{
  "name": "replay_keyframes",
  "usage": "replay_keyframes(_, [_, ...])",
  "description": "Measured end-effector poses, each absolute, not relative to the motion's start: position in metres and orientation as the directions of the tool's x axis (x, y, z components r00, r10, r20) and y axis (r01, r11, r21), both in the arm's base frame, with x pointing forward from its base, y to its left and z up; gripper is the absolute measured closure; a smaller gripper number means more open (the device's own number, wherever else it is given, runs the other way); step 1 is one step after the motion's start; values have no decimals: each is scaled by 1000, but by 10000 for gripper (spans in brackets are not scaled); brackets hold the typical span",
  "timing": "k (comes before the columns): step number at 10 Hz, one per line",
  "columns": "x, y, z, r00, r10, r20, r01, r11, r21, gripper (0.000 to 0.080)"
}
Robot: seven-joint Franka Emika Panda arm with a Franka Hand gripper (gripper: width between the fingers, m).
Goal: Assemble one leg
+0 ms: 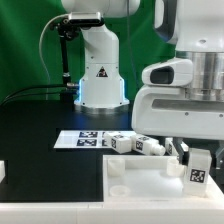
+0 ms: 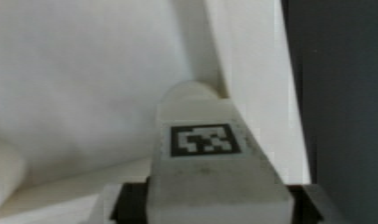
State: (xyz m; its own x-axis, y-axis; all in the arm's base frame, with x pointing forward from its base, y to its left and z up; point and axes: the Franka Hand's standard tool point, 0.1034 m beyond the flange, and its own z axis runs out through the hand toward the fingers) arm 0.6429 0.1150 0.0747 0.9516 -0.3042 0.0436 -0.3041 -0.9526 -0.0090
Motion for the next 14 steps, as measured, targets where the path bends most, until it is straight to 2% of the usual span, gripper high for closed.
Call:
replay_keyframes(2, [643, 114, 74, 881, -471, 43, -470, -882, -17, 514])
replay_keyframes(4, [642, 114, 74, 691, -721, 46, -721, -693, -23, 514])
replay_keyframes(6, [644, 112, 73, 381, -925, -11, -925, -381, -11, 514])
replay_keyframes(8, [644, 111, 73, 77, -996, -52, -997, -77, 1, 514])
replay_keyframes(9, [644, 111, 73, -28, -998, -58, -1000, 28, 2, 514])
replay_keyframes(11, [644, 111, 73, -83, -995, -55, -997, 83, 1, 514])
replay_keyframes(12, [644, 111, 72, -42, -998, -55, -999, 42, -1, 394])
replay_keyframes(13, [645, 112, 72, 25, -998, -51, -1000, -24, -16, 394])
replay_keyframes(14, [647, 113, 72, 269, -963, -34, -962, -266, -64, 248])
